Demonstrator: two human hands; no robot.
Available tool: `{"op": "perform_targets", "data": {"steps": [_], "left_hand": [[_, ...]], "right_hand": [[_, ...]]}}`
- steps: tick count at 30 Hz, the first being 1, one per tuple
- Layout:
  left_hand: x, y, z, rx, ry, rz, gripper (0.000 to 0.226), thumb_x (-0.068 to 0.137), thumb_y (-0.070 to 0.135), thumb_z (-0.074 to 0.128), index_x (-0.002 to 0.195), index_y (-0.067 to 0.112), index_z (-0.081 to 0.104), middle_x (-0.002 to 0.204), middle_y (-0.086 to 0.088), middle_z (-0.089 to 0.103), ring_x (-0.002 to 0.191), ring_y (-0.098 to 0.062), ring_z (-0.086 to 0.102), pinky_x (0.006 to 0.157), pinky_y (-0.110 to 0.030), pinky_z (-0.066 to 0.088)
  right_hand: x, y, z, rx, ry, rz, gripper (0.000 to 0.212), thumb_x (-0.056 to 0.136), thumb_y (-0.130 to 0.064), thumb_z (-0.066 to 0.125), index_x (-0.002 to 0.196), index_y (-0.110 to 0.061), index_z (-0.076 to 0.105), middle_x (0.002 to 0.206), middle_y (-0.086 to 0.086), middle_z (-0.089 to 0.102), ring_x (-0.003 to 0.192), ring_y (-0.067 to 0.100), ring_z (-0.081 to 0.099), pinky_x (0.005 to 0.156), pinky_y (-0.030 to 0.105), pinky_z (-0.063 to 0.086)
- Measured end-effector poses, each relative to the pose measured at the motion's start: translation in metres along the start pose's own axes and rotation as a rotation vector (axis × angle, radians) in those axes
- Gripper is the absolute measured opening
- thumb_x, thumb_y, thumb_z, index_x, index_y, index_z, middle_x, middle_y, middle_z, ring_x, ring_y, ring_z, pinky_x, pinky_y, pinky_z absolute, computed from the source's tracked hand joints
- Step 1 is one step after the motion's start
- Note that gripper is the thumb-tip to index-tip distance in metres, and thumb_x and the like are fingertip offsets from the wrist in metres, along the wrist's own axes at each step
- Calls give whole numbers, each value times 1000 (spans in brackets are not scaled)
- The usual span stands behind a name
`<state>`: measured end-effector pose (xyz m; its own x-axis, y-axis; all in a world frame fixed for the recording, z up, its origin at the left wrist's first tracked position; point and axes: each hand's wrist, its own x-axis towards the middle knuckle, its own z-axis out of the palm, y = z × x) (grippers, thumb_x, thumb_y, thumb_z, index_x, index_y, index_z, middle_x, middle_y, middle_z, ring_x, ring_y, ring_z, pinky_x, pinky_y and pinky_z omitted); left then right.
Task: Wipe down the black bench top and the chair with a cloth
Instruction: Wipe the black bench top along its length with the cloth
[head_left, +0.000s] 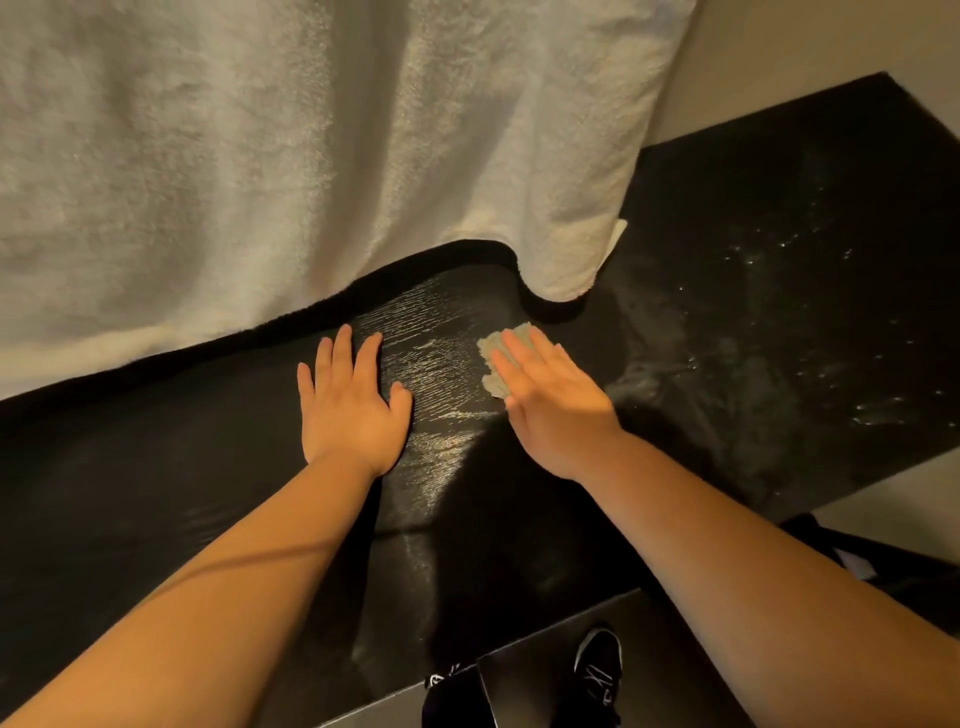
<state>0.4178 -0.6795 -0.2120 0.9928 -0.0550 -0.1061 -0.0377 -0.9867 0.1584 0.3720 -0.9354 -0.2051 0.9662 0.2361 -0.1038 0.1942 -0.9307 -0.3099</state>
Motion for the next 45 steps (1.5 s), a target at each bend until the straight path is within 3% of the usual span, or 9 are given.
{"op": "perform_targets", "data": {"steps": [9, 17, 23, 25, 28, 33, 37, 41, 45], "left_hand": [[0, 2, 0, -23, 15, -9, 69, 100, 48, 39, 165, 26, 28, 175, -9, 16, 162, -30, 8, 131, -56, 6], [-1, 2, -2, -34, -1, -12, 70, 100, 48, 39, 165, 26, 28, 176, -8, 15, 162, -30, 7, 131, -57, 5], [-2, 3, -4, -52, 2, -7, 70, 100, 48, 39, 165, 27, 29, 176, -8, 15, 162, -31, 8, 131, -56, 3], [-2, 3, -4, -45, -2, -4, 70, 100, 49, 38, 166, 27, 27, 176, -8, 14, 162, -31, 7, 131, -56, 3], [-3, 2, -6, -45, -5, -3, 71, 100, 49, 38, 167, 26, 26, 176, -8, 13, 162, -31, 6, 131, -56, 2], [-7, 6, -11, -52, 3, 62, 67, 101, 43, 41, 164, 23, 34, 175, -9, 21, 161, -34, 12, 131, -57, 6], [-9, 7, -8, -30, 60, 254, 62, 97, 38, 39, 153, 17, 55, 166, -11, 42, 153, -37, 30, 129, -57, 18], [-10, 6, -6, -34, 64, 264, 58, 100, 38, 40, 153, 17, 55, 164, -11, 44, 151, -37, 36, 126, -53, 28], [-9, 9, -3, -17, 59, 255, 52, 104, 29, 50, 154, 14, 53, 165, -14, 43, 151, -38, 37, 127, -52, 28]], "right_hand": [[-14, 64, -20, -84, 65, 556, 64, 108, -33, 31, 166, -19, 6, 174, 5, 2, 160, 31, -2, 129, 45, 6], [-38, 7, 0, -31, 14, 93, 62, 107, -24, 38, 166, -21, 19, 174, 1, 11, 161, 26, 3, 130, 42, 9], [-53, 63, -16, -66, 52, 638, 63, 110, -33, 32, 167, -23, 7, 175, 0, 0, 161, 25, -6, 130, 42, 5], [-48, 49, -11, -37, 80, 708, 65, 109, -32, 33, 167, -19, 7, 175, 5, 2, 160, 31, -3, 130, 46, 7], [-52, -1, 9, -6, 102, 539, 70, 104, -29, 41, 166, -18, 12, 174, 6, 8, 160, 33, 1, 128, 51, 15], [-95, -21, 17, 37, 39, 191, 62, 106, -26, 36, 166, -22, 19, 174, -2, 11, 161, 21, -1, 130, 39, 8], [-118, 32, 5, -33, 27, 385, 62, 109, -31, 34, 167, -23, 13, 174, -1, 6, 161, 24, -2, 130, 46, 13], [-127, 50, -5, -97, 88, 598, 62, 109, -31, 38, 165, -18, 17, 173, 5, 13, 160, 30, 7, 129, 47, 18], [-125, 5, 9, -14, 148, 527, 68, 101, -27, 42, 164, -18, 19, 170, 7, 21, 158, 35, 13, 127, 51, 19]]}}
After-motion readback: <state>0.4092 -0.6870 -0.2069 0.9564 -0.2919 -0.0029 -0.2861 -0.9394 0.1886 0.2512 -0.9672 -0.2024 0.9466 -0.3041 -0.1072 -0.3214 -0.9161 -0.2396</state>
